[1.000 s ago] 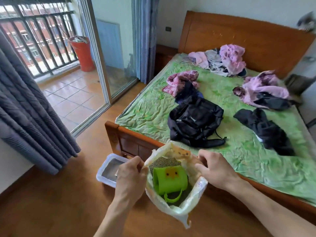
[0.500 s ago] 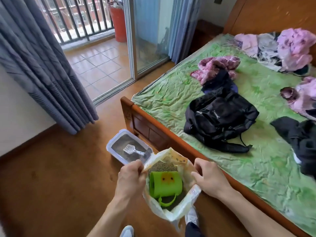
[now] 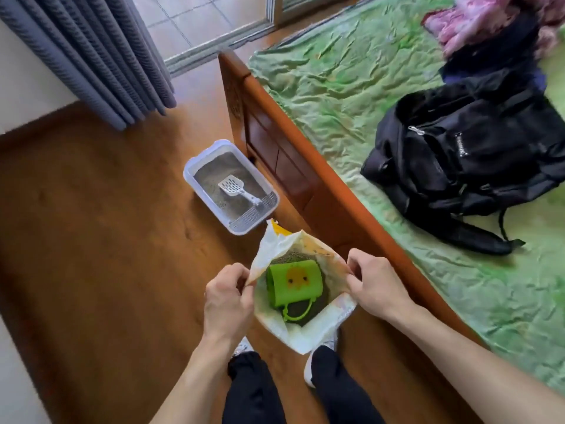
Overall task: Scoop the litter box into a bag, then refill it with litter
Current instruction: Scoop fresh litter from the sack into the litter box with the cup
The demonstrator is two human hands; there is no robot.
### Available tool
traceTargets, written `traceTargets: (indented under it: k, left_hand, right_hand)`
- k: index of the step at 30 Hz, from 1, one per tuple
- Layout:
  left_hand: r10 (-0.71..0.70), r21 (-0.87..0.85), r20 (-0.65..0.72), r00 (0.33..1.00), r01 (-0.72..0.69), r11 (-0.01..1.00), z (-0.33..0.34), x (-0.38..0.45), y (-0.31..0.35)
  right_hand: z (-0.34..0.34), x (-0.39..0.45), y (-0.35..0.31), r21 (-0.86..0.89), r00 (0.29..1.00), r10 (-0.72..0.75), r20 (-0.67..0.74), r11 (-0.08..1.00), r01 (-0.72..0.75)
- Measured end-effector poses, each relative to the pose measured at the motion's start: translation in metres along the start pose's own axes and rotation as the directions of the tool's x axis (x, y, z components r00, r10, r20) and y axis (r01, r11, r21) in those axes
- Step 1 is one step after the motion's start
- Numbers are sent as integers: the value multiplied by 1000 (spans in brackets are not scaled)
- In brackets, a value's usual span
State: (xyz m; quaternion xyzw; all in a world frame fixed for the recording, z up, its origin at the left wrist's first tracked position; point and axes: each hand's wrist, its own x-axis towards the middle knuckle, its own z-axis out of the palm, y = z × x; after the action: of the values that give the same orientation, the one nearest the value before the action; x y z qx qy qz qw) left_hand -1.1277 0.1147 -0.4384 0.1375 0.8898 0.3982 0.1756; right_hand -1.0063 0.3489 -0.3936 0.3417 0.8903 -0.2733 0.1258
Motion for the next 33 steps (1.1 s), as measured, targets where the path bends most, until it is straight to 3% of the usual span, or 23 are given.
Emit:
traceTargets:
  k: [5, 11, 17, 20, 29, 33]
  left_hand:
    - [-21, 50, 124, 992, 15, 999, 52, 24, -87]
    - [79, 61, 116, 990, -86, 994, 135, 83, -191]
    - [314, 32, 235, 920, -330, 943, 216, 142, -288]
    - [364, 15, 250, 897, -380, 925, 246, 182, -317]
    - [395, 1, 258, 881, -409, 912, 324, 245, -392]
    - [339, -33, 228, 913, -341, 940, 335, 242, -404]
  right_hand:
    - [90, 34, 24, -2, 994, 91, 52, 996, -91]
    - [209, 112, 76, 86, 995, 93, 30, 992, -95]
    - [313, 197, 146, 101, 999, -10, -51, 995, 15]
    - [350, 236, 169, 115, 996, -68, -60, 991, 75]
    - [433, 318, 215, -53, 971, -224, -90, 974, 220]
    - [437, 319, 208, -238, 970, -205, -127, 956, 171]
